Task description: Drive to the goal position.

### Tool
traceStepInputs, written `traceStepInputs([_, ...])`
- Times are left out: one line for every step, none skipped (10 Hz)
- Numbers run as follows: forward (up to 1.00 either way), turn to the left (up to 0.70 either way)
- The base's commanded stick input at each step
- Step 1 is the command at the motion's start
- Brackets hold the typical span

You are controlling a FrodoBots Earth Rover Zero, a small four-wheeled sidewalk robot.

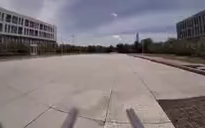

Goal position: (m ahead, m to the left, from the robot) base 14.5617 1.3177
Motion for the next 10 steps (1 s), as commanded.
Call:
traceStepInputs([0.5,0.0])
traceStepInputs([0.5,0.0])
traceStepInputs([0.5,0.0])
traceStepInputs([0.5,0.0])
traceStepInputs([0.5,0.0])
traceStepInputs([0.5,0.0])
traceStepInputs([0.5,0.0])
traceStepInputs([0.5,0.0])
traceStepInputs([0.5,0.0])
traceStepInputs([0.5,0.0])
